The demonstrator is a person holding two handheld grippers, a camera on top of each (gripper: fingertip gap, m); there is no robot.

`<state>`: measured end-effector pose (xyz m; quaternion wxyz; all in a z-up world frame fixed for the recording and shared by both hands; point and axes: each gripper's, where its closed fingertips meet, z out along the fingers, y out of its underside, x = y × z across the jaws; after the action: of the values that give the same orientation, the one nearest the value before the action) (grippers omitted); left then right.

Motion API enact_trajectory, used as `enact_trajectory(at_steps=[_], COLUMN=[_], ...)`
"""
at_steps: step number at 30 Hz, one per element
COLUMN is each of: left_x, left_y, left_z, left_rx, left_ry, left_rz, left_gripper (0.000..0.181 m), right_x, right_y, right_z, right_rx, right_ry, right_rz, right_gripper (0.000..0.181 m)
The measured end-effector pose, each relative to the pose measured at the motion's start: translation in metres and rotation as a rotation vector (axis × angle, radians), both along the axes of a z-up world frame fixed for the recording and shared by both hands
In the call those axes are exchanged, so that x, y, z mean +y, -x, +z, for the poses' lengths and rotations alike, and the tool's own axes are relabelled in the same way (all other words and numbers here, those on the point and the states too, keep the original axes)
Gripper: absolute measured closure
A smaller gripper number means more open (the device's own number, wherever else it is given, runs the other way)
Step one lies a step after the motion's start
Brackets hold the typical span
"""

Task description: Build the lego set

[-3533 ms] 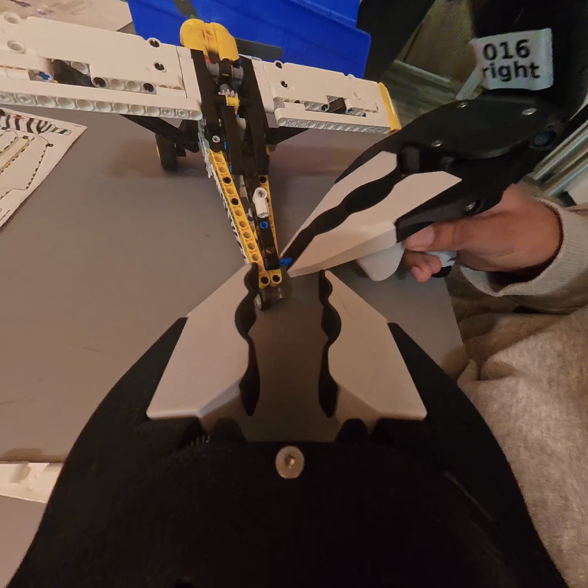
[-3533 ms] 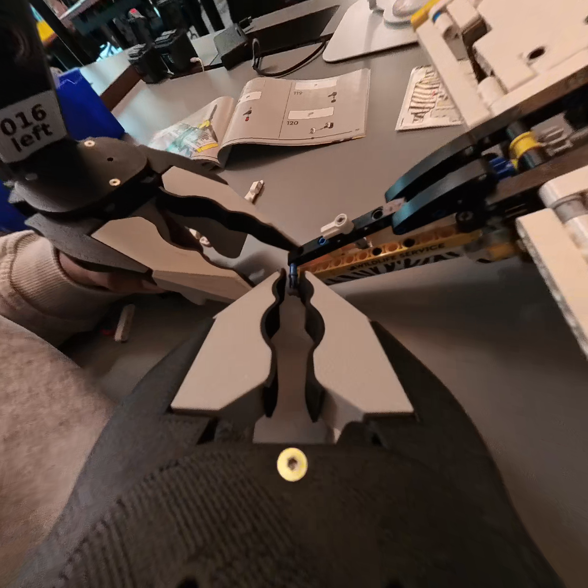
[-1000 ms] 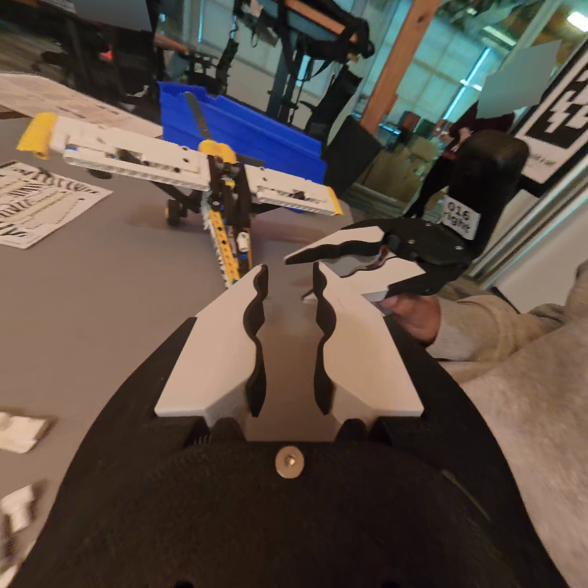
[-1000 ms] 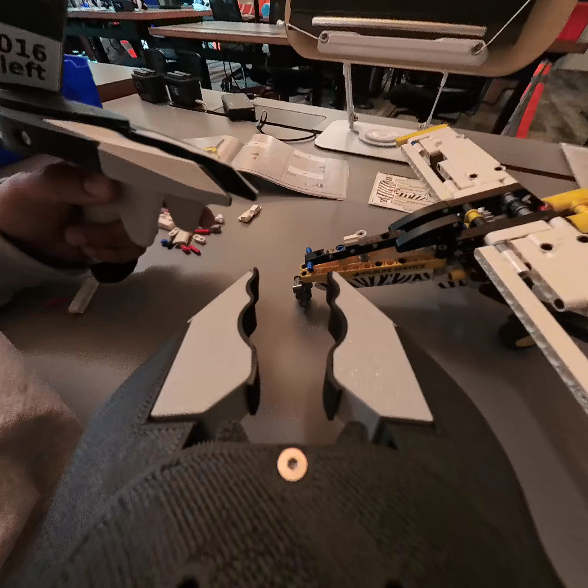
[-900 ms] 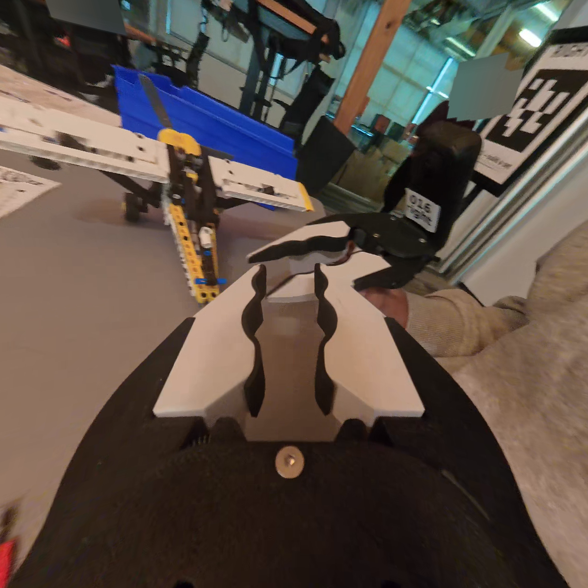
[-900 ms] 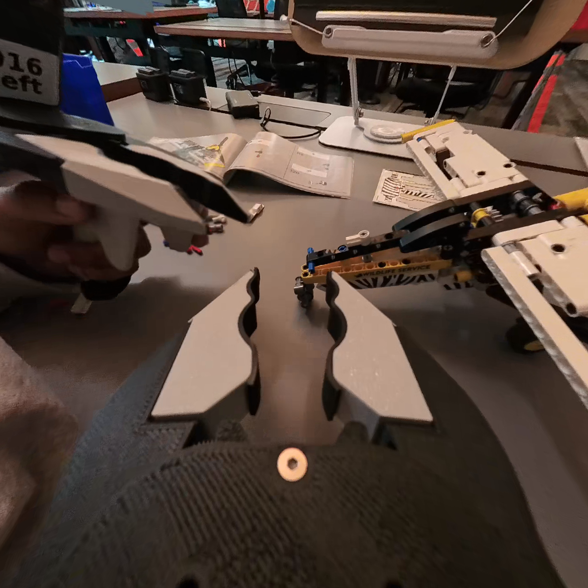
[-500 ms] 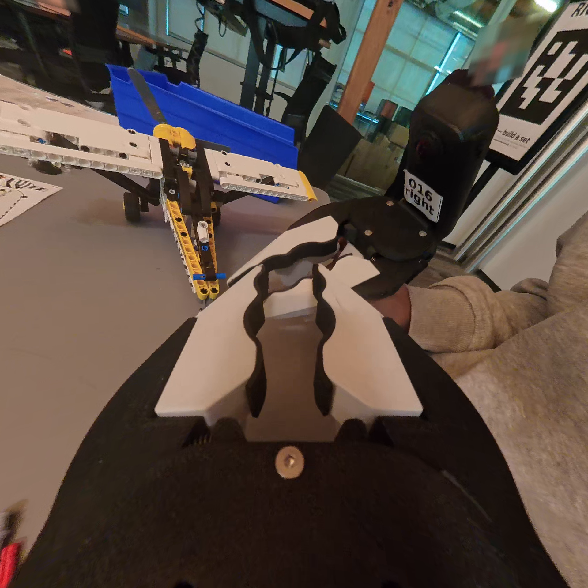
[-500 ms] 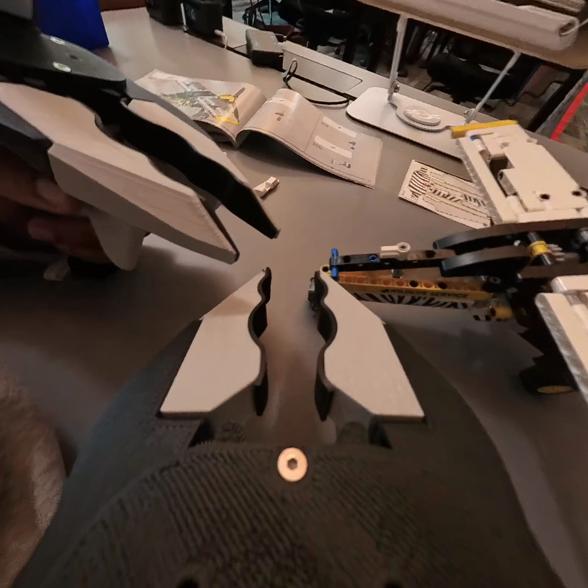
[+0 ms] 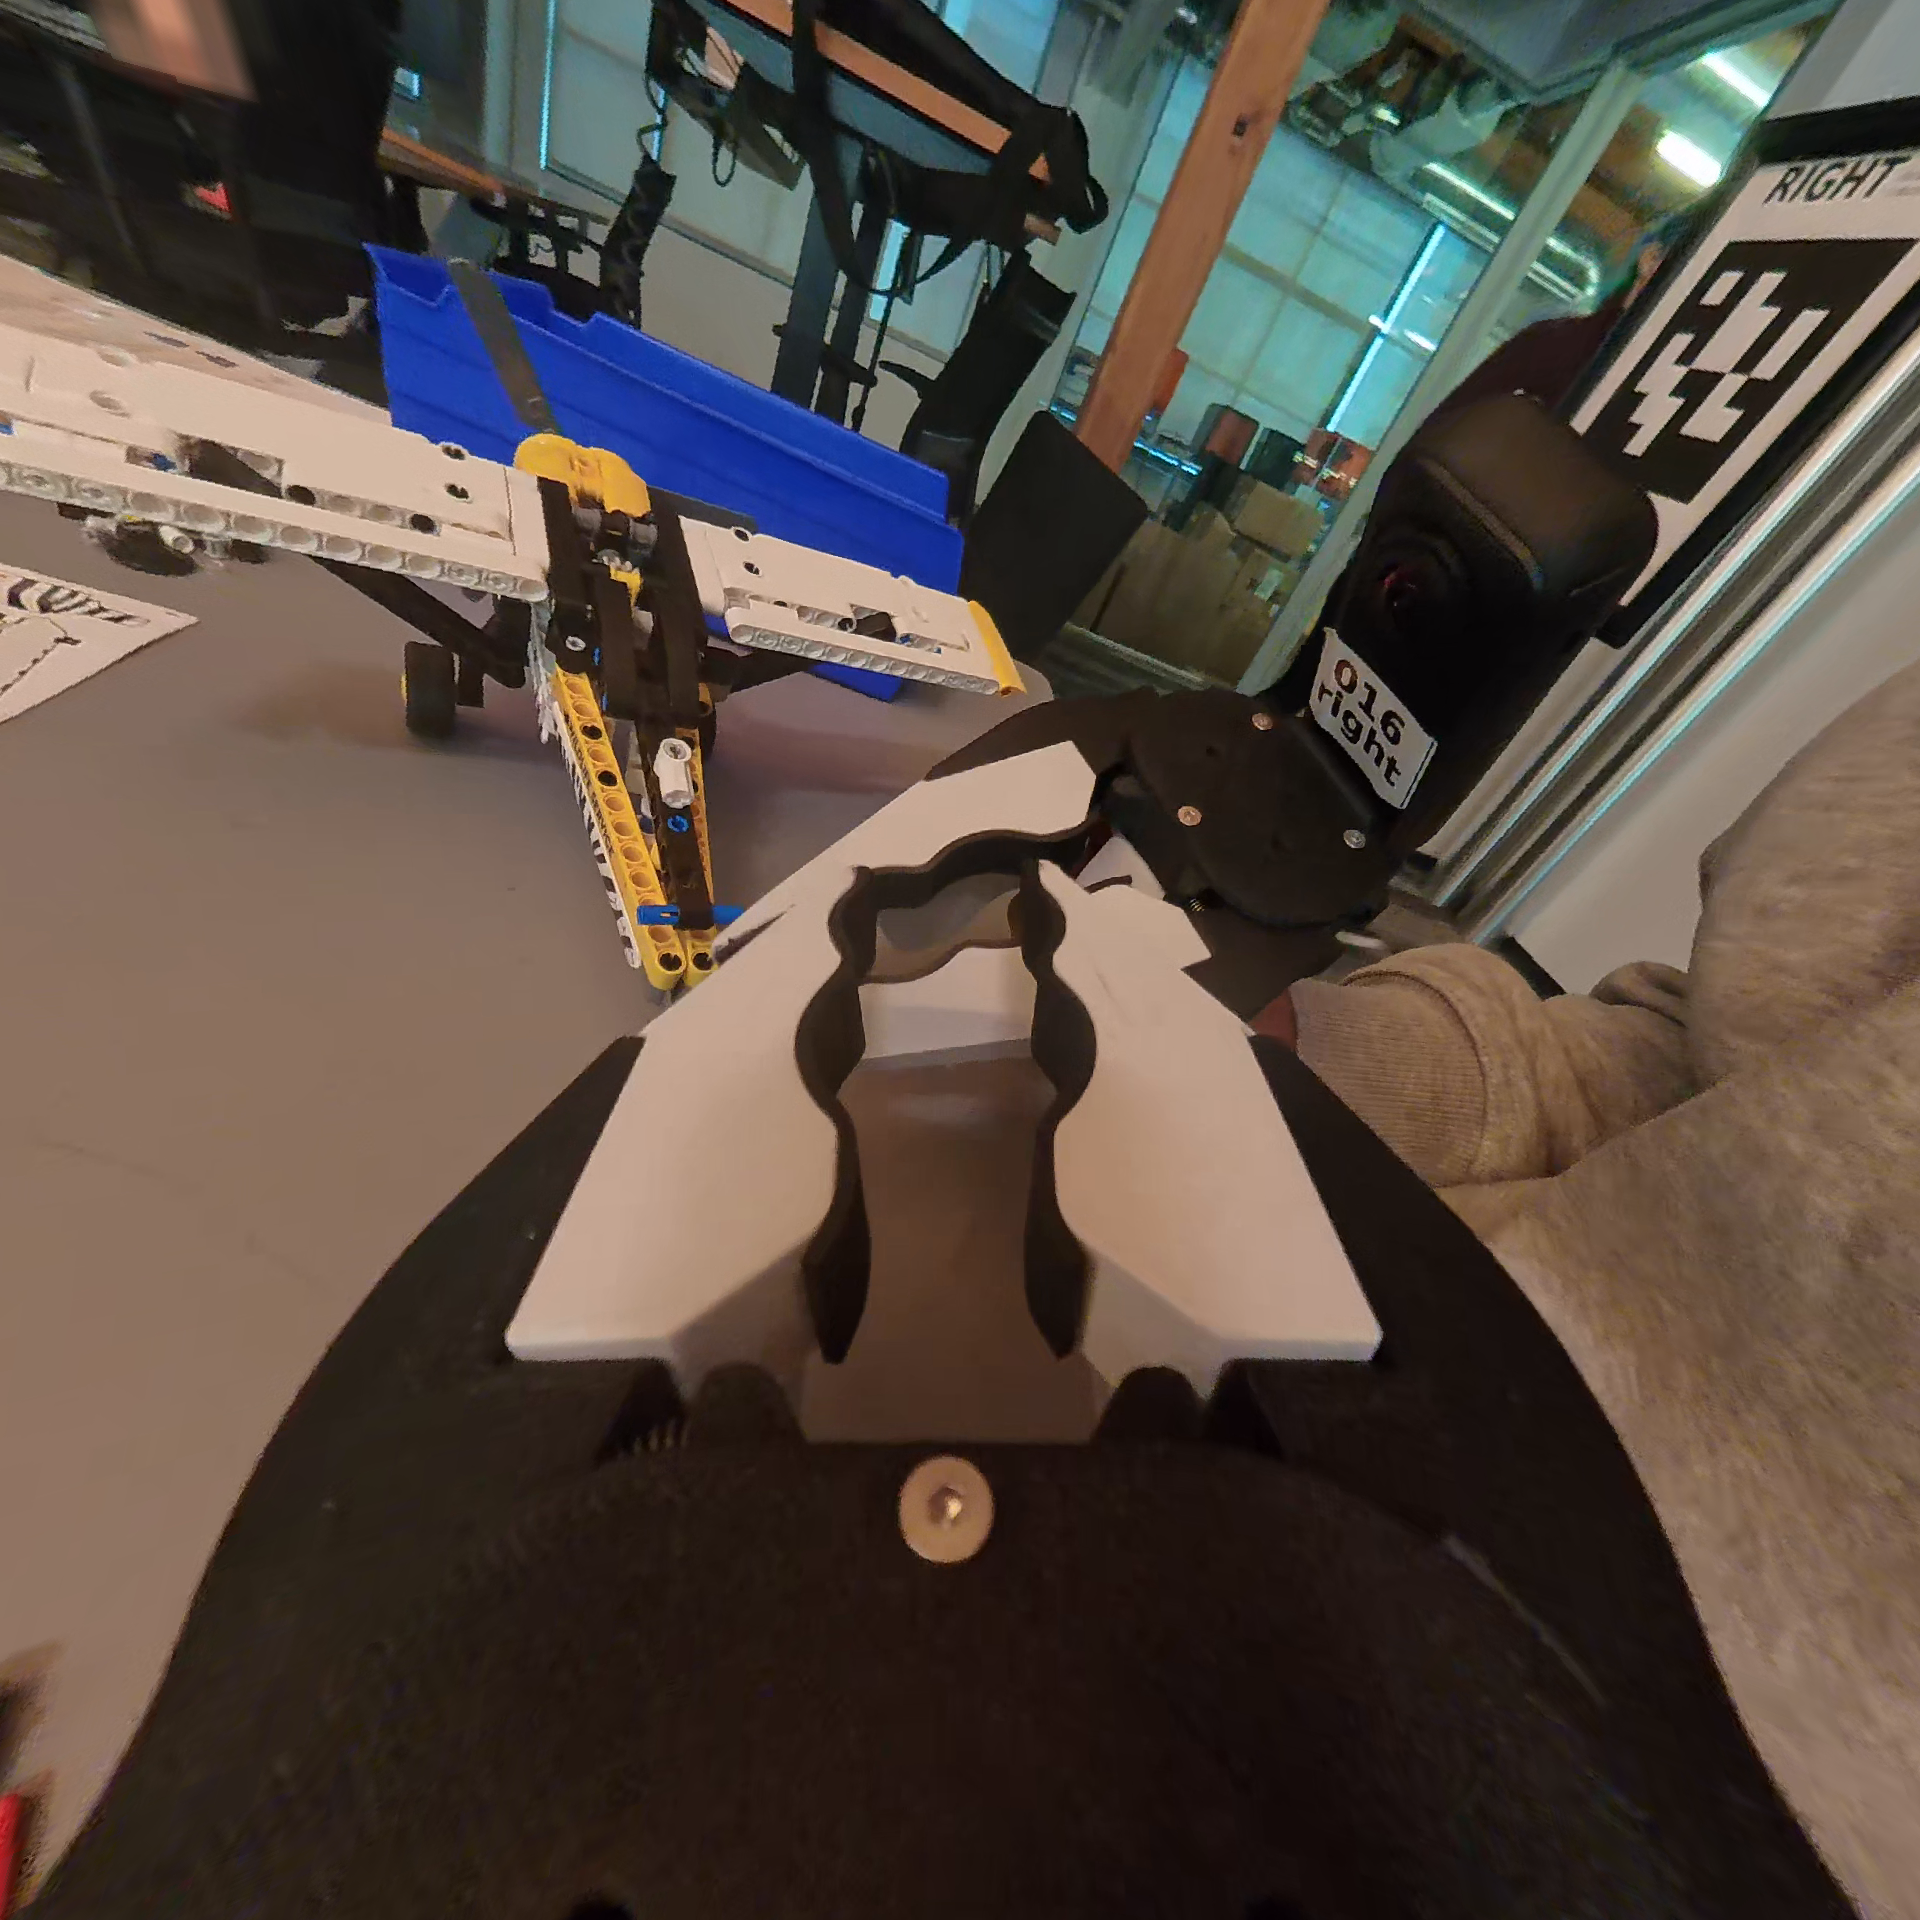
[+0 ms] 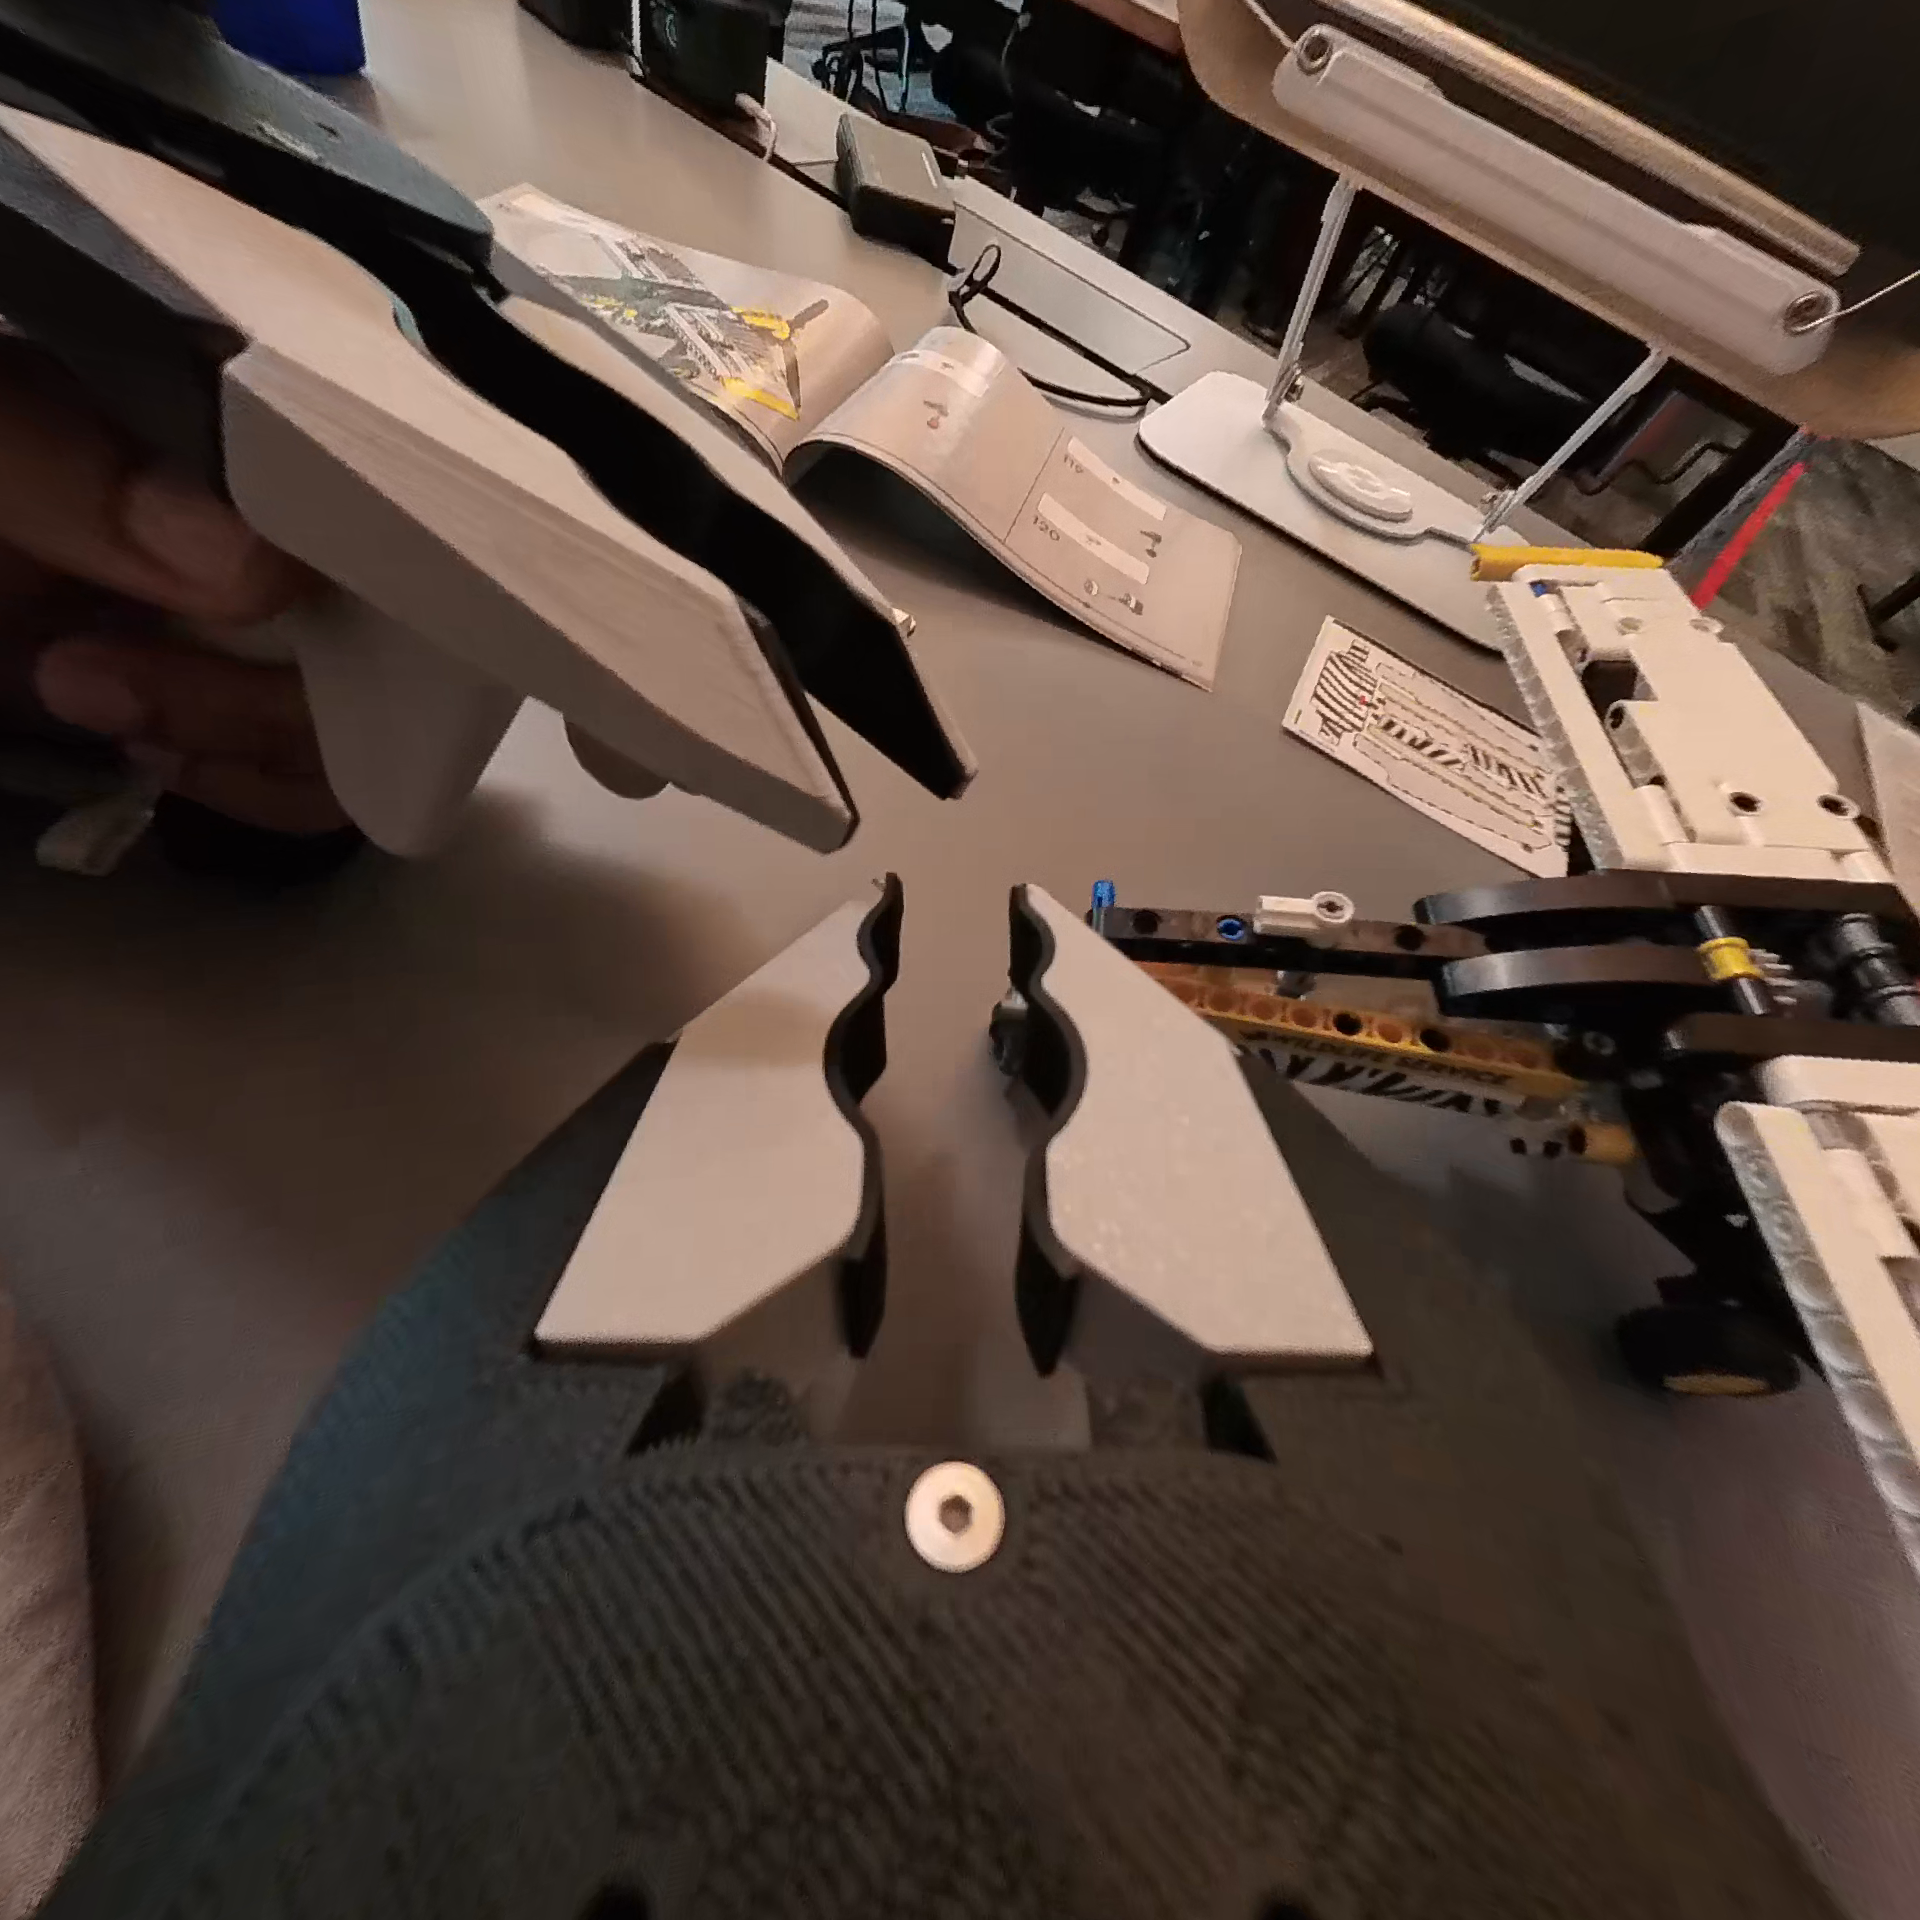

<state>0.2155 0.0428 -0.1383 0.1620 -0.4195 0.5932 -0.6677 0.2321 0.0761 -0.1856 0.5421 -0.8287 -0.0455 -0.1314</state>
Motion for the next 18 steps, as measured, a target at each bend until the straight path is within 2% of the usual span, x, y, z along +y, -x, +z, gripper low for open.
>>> enact_trajectory(at_steps=[18], left_x=[-0.0003], left_y=[0.0003], left_z=[-0.0003], left_rx=[0.004], left_ry=[0.021], left_rz=[-0.011], left_gripper=[0.153], right_x=[-0.0057], right_y=[-0.0007], right_z=[0.0111], right_rx=[0.056], right_ry=[-0.08], right_rz=[0.005], right_gripper=[0.163])
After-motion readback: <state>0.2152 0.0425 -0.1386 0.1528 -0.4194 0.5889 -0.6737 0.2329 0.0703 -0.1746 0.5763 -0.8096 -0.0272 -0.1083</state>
